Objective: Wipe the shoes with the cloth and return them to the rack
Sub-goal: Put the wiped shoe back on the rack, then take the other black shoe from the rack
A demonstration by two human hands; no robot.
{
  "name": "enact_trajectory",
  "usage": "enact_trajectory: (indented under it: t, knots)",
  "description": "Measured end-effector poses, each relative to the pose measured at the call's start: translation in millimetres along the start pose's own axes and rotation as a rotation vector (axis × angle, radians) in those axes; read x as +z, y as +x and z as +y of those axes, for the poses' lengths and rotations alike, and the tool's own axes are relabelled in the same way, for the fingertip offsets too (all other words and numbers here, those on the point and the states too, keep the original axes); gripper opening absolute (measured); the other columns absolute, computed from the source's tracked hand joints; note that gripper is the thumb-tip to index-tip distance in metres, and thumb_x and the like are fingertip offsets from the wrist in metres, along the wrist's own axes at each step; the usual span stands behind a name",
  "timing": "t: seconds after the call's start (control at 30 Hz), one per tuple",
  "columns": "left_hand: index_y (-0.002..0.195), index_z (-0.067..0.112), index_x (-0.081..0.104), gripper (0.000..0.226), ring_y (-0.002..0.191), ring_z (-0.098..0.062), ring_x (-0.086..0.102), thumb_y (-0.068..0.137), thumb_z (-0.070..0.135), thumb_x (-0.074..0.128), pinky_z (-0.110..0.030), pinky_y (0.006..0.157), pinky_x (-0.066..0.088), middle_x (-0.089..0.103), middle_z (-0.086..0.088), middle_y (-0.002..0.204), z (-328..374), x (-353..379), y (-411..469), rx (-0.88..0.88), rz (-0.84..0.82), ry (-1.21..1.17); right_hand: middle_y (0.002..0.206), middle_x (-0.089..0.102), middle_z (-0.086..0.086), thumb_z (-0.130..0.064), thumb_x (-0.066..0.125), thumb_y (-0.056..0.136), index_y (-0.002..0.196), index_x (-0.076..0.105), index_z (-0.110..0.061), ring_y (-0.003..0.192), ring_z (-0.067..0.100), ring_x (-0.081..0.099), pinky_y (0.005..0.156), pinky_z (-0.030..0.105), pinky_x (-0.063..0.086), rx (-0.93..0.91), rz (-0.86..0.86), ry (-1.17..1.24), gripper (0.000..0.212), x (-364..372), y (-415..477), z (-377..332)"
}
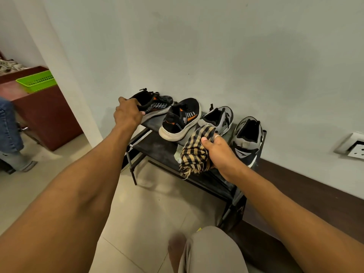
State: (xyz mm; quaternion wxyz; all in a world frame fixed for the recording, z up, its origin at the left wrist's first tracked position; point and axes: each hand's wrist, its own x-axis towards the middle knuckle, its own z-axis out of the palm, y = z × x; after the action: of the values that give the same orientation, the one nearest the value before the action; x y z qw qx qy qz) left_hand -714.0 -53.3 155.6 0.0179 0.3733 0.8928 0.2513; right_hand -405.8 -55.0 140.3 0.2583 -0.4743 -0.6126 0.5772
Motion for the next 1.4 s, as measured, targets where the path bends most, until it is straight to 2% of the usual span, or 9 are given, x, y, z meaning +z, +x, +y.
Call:
enact_trajectory:
  t: [0.33, 0.53, 0.63, 0.87, 0.97, 1.1, 1.17, 1.27, 1.4]
  knots:
    - [0.114, 0.026, 0.074, 0.032, 0.102, -0.032, 0.066, 0.084, 0.034, 0.081, -0.042, 0.088, 0.055, 0.066, -0.010, 0.121, -9, -59, -69, -0.058, 0.112, -0.184, 0.130, 0.065, -0.005, -0.036, 0.051, 0.105, 0.139, 0.051, -0.021, 0.120, 0.014, 0.062, 0.109, 0.043, 0.048, -0.086, 0.007, 0.013, 0.038, -20, -58, -34]
    - [0.114, 0.023, 0.075, 0.029, 0.102, -0.033, 0.067, 0.086, 0.028, 0.081, -0.034, 0.079, 0.049, 0.072, -0.009, 0.112, 9, -110, -133, -0.036, 0.146, -0.247, 0.123, 0.070, -0.003, -0.036, 0.052, 0.104, 0.135, 0.055, -0.023, 0.115, 0.016, 0.066, 0.105, 0.043, 0.052, -0.118, -0.028, 0.094, 0.034, -32, -112, -48]
    - [0.112, 0.024, 0.076, 0.029, 0.103, -0.033, 0.067, 0.084, 0.029, 0.081, -0.036, 0.081, 0.049, 0.073, -0.009, 0.113, 20, -136, -169, 0.003, 0.178, -0.285, 0.125, 0.069, -0.003, -0.047, 0.054, 0.096, 0.134, 0.055, -0.024, 0.117, 0.017, 0.065, 0.105, 0.047, 0.051, -0.137, -0.004, 0.067, 0.044, -43, -137, -51]
    - [0.105, 0.032, 0.075, 0.030, 0.095, -0.028, 0.068, 0.078, 0.043, 0.080, -0.041, 0.083, 0.056, 0.070, -0.004, 0.107, 56, -167, -246, 0.212, 0.233, -0.349, 0.131, 0.067, 0.000, -0.034, 0.056, 0.103, 0.144, 0.049, -0.020, 0.121, 0.017, 0.064, 0.108, 0.044, 0.050, -0.200, 0.015, 0.133, 0.044, -77, -186, -55]
    - [0.102, 0.035, 0.075, 0.028, 0.091, -0.023, 0.068, 0.077, 0.047, 0.079, -0.042, 0.082, 0.058, 0.069, 0.001, 0.105, 78, -166, -282, 0.328, 0.201, -0.351, 0.133, 0.067, -0.001, -0.041, 0.066, 0.094, 0.143, 0.053, -0.020, 0.121, 0.016, 0.064, 0.108, 0.045, 0.050, -0.241, 0.063, 0.116, 0.055, -100, -202, -50]
    - [0.100, 0.036, 0.076, 0.028, 0.090, -0.016, 0.066, 0.075, 0.048, 0.080, -0.036, 0.081, 0.056, 0.068, 0.005, 0.103, 117, -157, -322, 0.432, 0.147, -0.376, 0.108, 0.077, -0.001, -0.025, 0.068, 0.098, 0.111, 0.072, -0.024, 0.104, 0.017, 0.073, 0.101, 0.043, 0.055, -0.316, 0.151, 0.162, 0.014, -135, -223, -40]
    - [0.098, 0.030, 0.078, 0.020, 0.082, -0.006, 0.061, 0.079, 0.037, 0.083, -0.030, 0.075, 0.050, 0.065, 0.012, 0.091, 140, -147, -342, 0.462, 0.088, -0.435, 0.101, 0.078, -0.002, -0.022, 0.069, 0.097, 0.101, 0.074, -0.026, 0.099, 0.016, 0.074, 0.099, 0.044, 0.056, -0.339, 0.202, 0.187, 0.008, -153, -231, -32]
    - [0.096, 0.028, 0.079, 0.018, 0.081, -0.006, 0.065, 0.080, 0.033, 0.084, -0.035, 0.080, 0.056, 0.069, 0.013, 0.086, 171, -123, -366, 0.509, 0.022, -0.497, 0.098, 0.079, -0.001, -0.024, 0.069, 0.096, 0.100, 0.075, -0.023, 0.096, 0.015, 0.075, 0.097, 0.044, 0.057, -0.334, 0.308, 0.175, 0.007, -179, -237, -16]
    - [0.100, 0.027, 0.079, 0.019, 0.082, 0.000, 0.064, 0.081, 0.031, 0.083, -0.028, 0.077, 0.052, 0.072, 0.015, 0.086, 209, -75, -393, 0.525, -0.113, -0.552, 0.098, 0.077, -0.003, -0.022, 0.065, 0.099, 0.099, 0.073, -0.025, 0.096, 0.012, 0.073, 0.094, 0.037, 0.057, -0.335, 0.466, 0.118, 0.008, -213, -243, 12]
